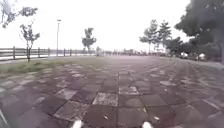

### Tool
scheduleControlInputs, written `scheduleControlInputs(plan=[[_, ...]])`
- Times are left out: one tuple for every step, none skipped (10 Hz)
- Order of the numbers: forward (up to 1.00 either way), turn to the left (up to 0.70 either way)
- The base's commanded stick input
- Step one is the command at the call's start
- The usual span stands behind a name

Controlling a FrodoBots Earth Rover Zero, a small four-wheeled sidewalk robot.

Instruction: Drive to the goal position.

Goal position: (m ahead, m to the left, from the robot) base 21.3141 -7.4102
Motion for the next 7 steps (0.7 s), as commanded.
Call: scheduleControlInputs(plan=[[0.85, 0.00], [0.85, 0.00], [0.85, 0.00], [0.85, 0.00], [0.85, 0.00], [0.85, 0.00], [0.85, 0.00]])
